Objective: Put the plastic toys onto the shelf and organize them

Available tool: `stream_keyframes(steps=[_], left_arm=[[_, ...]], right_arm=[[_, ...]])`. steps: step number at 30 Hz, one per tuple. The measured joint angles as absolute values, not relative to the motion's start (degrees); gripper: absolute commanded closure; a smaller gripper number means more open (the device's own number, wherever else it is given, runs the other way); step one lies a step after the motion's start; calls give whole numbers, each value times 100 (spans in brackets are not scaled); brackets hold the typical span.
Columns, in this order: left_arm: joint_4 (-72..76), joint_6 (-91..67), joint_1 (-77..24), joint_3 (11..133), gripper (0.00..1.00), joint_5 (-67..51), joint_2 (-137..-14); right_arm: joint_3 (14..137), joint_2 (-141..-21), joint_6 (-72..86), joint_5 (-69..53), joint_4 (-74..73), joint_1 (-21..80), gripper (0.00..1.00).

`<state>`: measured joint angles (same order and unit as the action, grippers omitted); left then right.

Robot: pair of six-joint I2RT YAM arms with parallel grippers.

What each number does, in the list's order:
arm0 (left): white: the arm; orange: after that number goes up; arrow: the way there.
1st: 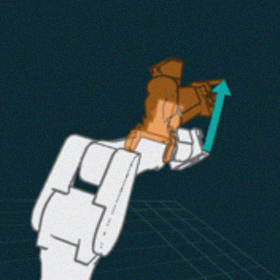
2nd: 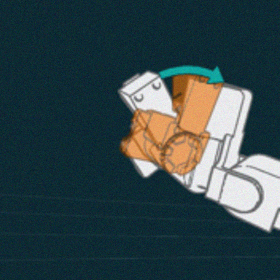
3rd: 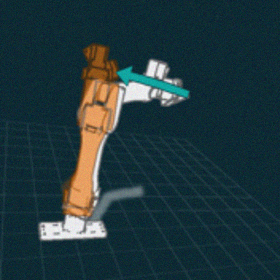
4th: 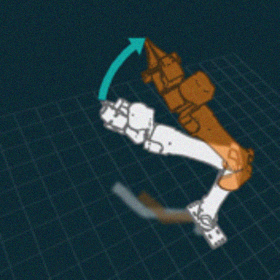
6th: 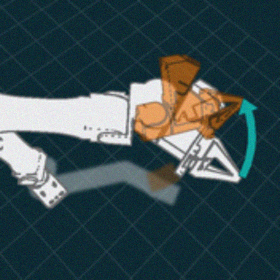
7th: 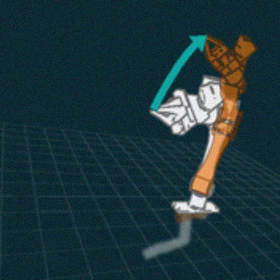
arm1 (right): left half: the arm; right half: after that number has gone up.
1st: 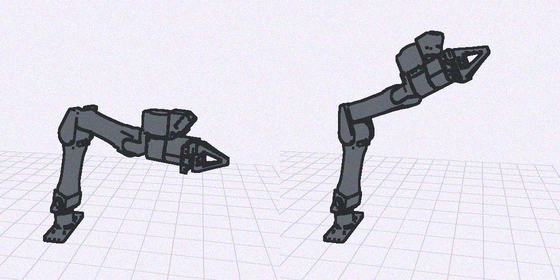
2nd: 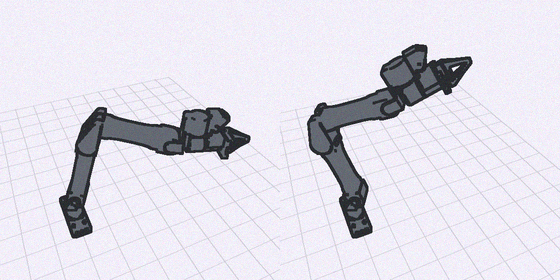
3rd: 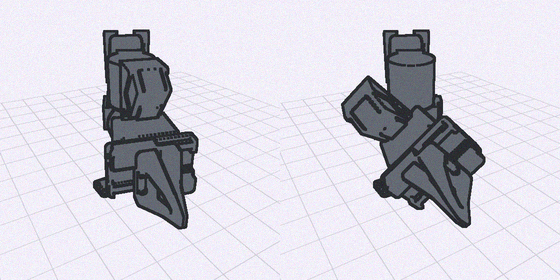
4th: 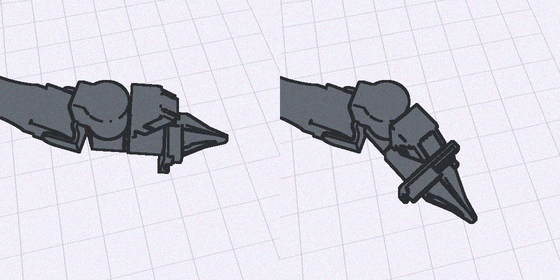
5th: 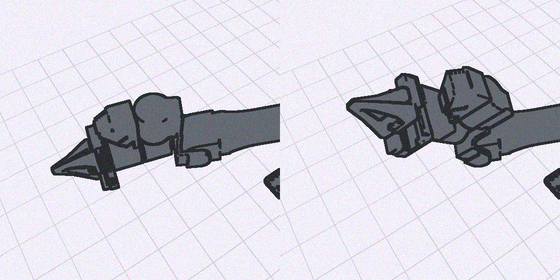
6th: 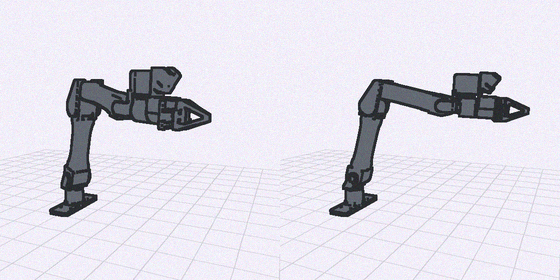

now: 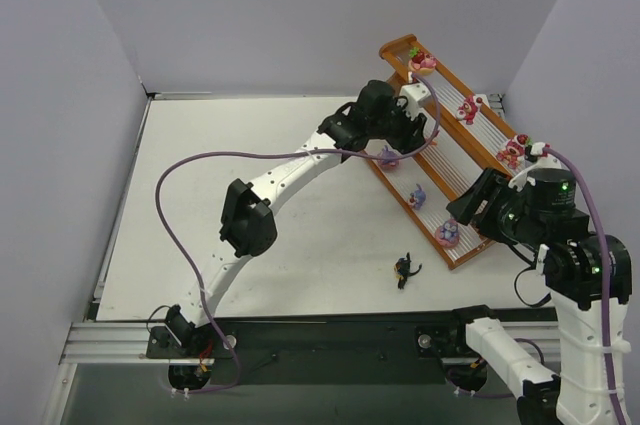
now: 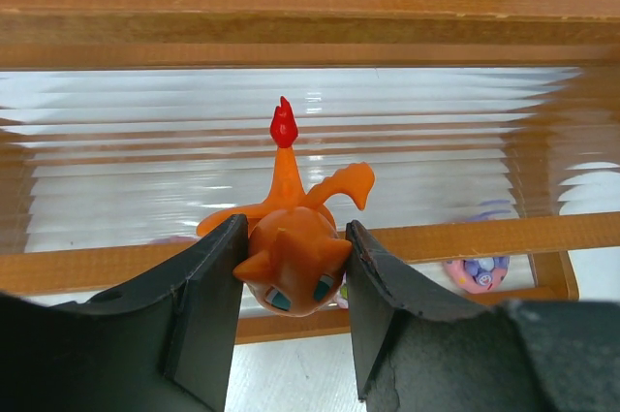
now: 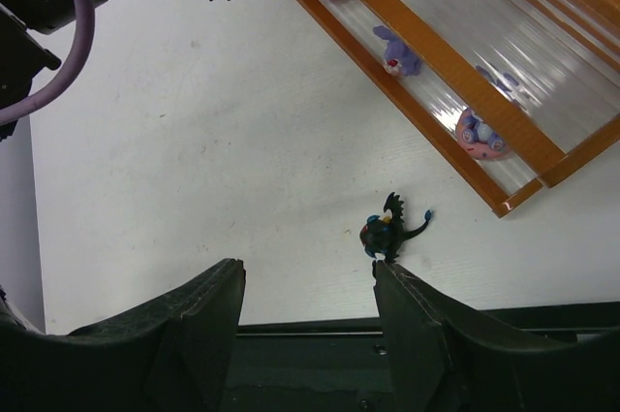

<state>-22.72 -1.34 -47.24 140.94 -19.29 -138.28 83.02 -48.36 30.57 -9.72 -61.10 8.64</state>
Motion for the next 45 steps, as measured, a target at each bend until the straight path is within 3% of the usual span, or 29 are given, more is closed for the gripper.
stream_keyframes(steps=[45], left_arm=[[-2036, 82, -4825, 14121, 99, -1326, -13983]], right_arm=[[8053, -4187, 3448, -722, -6366, 864, 43]])
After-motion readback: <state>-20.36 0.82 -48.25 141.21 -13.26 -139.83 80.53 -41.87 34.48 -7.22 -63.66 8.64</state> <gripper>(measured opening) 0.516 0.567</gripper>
